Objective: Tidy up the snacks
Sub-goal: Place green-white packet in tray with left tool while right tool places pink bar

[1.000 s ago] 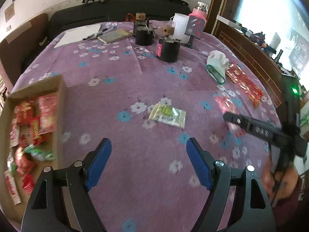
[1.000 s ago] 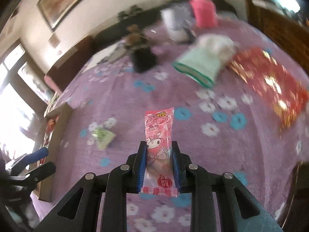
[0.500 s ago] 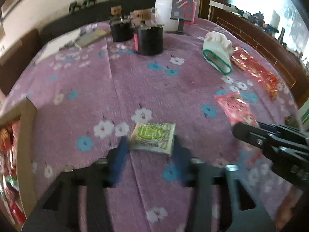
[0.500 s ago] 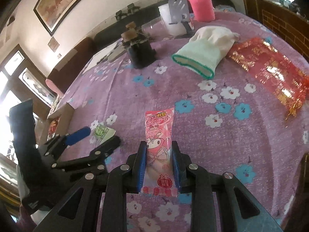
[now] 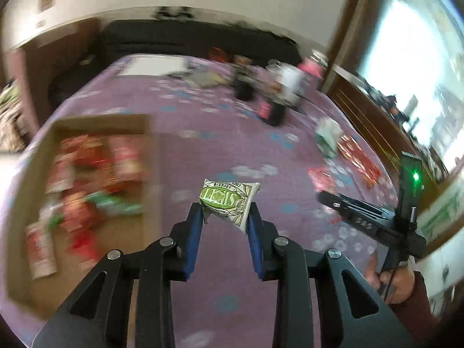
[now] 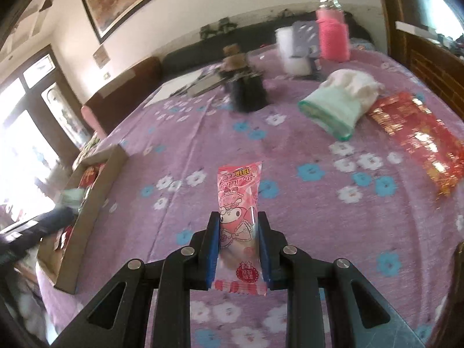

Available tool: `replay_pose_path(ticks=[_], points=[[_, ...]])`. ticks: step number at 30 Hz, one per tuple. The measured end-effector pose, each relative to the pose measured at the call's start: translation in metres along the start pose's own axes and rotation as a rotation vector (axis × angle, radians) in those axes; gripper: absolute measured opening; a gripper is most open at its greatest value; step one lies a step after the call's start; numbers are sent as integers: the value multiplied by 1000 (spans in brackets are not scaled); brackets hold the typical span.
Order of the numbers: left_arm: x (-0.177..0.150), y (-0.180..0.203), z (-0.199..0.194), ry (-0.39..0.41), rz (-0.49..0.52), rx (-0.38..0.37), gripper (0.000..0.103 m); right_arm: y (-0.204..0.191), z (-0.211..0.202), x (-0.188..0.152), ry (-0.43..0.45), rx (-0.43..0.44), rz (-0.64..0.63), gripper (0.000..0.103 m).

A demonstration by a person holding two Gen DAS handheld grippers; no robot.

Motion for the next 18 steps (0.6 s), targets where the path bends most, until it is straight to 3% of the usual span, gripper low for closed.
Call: replay_pose_path(ticks=[4, 8, 12, 18], points=[[-14, -60, -23, 15, -95, 106, 28, -40, -3, -2, -23, 74, -39, 25], [-34, -102, -28, 0, -184, 156, 28, -101, -3, -2, -45, 146, -125, 24], [-49, -125, -25, -12, -241, 201, 28, -162, -3, -5, -60, 203, -228, 24], [-57, -143, -16, -23, -261, 230, 28, -224, 10, -15, -95, 236, -328, 24]])
Point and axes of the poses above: each gripper's, at about its wrist camera, not at the fingertips, and z roughly the way its jaws point, y to its right, x to its top, the point moved 4 cm from there along z, roughly the way its jaws point, and after that the axes turned 1 degree about -y, right-handed, at the moved point
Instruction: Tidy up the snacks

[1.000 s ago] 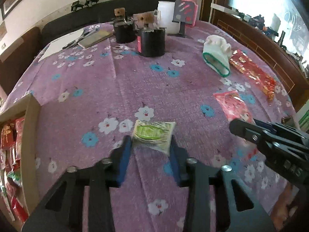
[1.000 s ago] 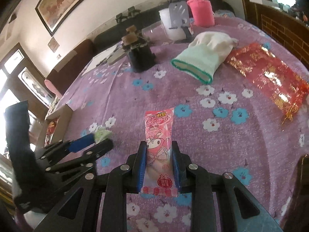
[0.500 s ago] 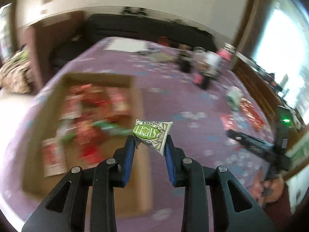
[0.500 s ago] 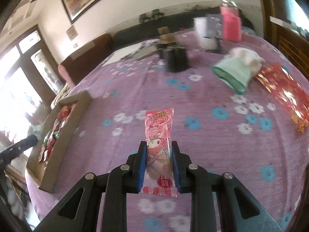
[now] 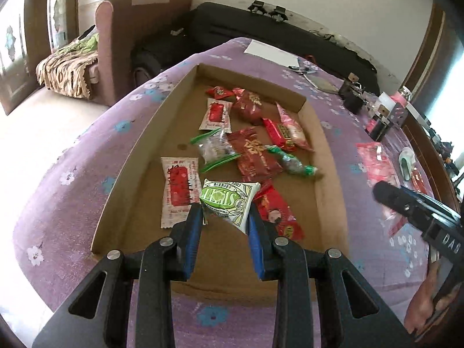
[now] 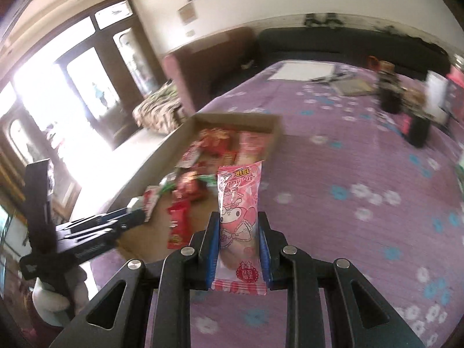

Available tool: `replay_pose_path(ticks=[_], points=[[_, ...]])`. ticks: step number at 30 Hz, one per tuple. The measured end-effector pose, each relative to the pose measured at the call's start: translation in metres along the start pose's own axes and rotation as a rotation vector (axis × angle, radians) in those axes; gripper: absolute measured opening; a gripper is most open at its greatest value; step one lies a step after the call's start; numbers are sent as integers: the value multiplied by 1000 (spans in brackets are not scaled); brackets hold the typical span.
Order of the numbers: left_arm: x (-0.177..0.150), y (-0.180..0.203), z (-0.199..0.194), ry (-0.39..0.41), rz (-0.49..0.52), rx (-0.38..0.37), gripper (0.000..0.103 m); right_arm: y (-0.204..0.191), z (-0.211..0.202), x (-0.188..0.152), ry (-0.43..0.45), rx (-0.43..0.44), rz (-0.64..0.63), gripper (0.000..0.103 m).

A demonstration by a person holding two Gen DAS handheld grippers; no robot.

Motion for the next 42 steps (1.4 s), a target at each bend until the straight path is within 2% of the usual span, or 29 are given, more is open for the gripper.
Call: replay_pose_path(ticks=[5, 10, 15, 17, 19, 20, 22, 25, 29, 34, 35, 37, 38, 42], points=[[-2, -10, 6, -23, -14, -1, 30, -27, 32, 4, -49, 7, -39, 24], [-2, -10, 4, -17, -17, -25, 41, -41, 56, 6, -85, -15, -81, 24], [-2, -11, -3, -9, -38, -54, 41, -45, 69, 3, -94, -59, -113, 24], [-2, -12, -6, -4, -47, -63, 45, -45, 73, 3, -94, -74, -118, 24], [-1, -13, -10, 9, -58, -68, 56, -44, 74, 2, -84, -102, -124, 27], [-1, -13, -13, 19, -63, -72, 58, -43, 74, 2, -79, -114, -128, 27], [0, -13, -17, 34, -66, -76, 58, -43, 71, 2, -76, -115, -130, 39], [1, -9, -24, 51, -64, -71, 58, -43, 51, 3, -16, -94, -115, 56], [0, 1, -36, 84, -41, -52, 58, -40, 23, 3, 51, -101, -107, 59], [-2, 16, -52, 145, 3, 13, 59, -21, -13, -4, 110, -123, -46, 69], [-2, 20, -55, 161, 14, 33, 61, -15, -18, -7, 117, -131, -31, 69], [-3, 26, -63, 201, 34, 77, 76, -2, -29, -14, 128, -154, 5, 70], [-4, 29, -68, 230, 43, 105, 79, 4, -33, -18, 131, -165, 22, 71], [-5, 40, -77, 283, 69, 156, 83, 33, -47, -35, 136, -200, 114, 72]])
Point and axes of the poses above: each gripper's, at about its wrist camera, not at the fingertips, and z roughly the way its jaws point, y to its right, x to its top, the point moved 4 cm from there along z, roughly the way its jaws point, and after that the axes turned 1 degree about -y, right-handed, at the moved point
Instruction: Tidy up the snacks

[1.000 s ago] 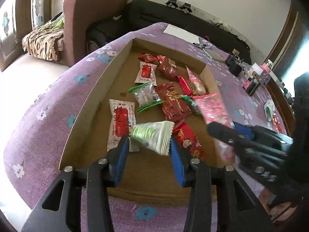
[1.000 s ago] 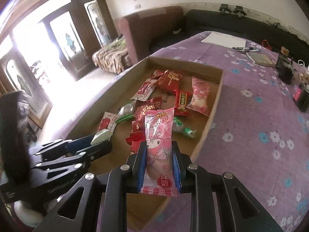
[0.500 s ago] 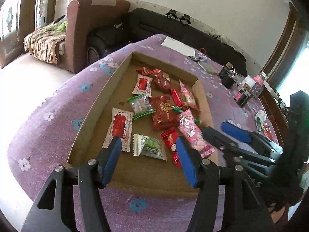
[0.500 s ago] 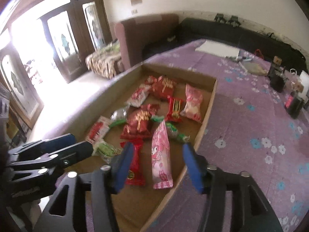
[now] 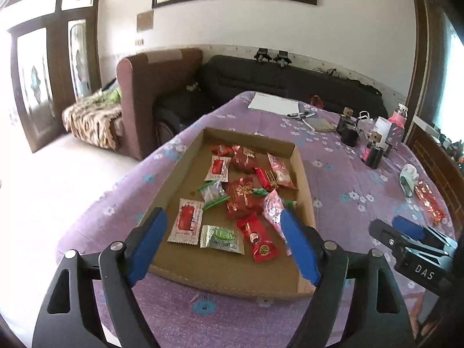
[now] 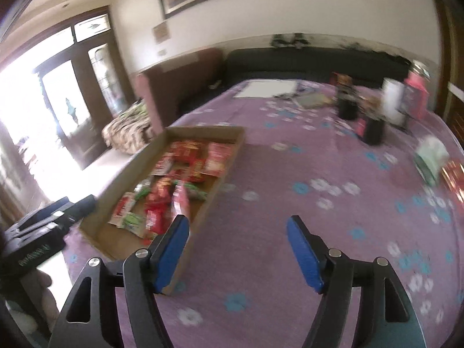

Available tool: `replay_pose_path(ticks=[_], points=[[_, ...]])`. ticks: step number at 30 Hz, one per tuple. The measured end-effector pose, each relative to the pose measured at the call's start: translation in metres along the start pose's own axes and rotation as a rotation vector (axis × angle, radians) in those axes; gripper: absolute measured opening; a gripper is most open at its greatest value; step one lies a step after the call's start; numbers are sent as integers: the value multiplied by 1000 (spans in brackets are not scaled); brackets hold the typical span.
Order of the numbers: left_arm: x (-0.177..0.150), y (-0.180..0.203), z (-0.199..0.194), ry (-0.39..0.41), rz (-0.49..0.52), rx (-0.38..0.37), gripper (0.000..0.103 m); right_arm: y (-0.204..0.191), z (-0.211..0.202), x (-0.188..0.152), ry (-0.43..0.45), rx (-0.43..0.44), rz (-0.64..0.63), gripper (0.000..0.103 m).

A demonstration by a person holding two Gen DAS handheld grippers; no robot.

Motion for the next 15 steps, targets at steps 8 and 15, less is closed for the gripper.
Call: replay_pose_path(ticks=[8, 15], points=[[-11, 22, 9, -76, 54, 1, 83, 16, -9, -20, -7, -45, 17, 74], [-23, 34, 15, -124, 92, 9, 83, 2, -20, -27, 28, -105, -79, 78]])
Point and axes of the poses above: each gripper's, at about its wrist camera, not at the fingertips, and z roughly the way its jaws point, y to its right, x to its top, the point moved 4 cm from there along z, roughly the way its jaws point, and after that the axes turned 1 degree about -y, right-handed, at the moved point
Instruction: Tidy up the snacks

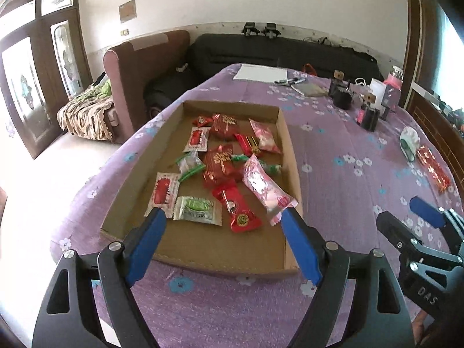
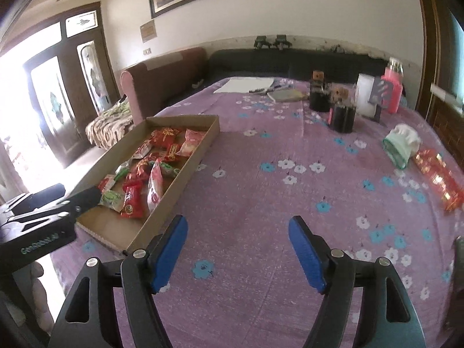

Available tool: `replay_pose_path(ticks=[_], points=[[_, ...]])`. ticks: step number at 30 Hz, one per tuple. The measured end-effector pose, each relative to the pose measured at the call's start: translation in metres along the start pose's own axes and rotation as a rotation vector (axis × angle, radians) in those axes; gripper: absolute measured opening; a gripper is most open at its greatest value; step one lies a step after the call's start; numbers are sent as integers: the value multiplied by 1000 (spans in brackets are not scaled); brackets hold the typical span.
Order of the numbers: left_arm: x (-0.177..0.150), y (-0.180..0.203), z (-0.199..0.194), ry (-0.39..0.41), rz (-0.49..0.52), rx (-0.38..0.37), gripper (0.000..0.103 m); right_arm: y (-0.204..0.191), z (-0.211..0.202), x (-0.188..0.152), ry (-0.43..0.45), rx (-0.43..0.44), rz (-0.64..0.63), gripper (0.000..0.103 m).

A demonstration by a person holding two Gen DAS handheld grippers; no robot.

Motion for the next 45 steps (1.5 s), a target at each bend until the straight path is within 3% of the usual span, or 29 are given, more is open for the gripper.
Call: replay_pose_path(ticks=[13, 45], points=[[-4, -10, 6, -25, -28, -13, 83, -27, 3, -2, -2, -10, -93, 80], [-9, -9, 0, -9, -5, 10, 83, -27, 7, -12, -37, -32, -83, 81]])
Point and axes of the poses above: each gripper's, at about its wrist camera, not at the fingertips, and z roughly the way its jaws point, y to its right, x to its top, the point moved 4 cm from there along z, roughly the way its jaws point, and after that the axes turned 1 degree about -y, right-handed, at the moved point
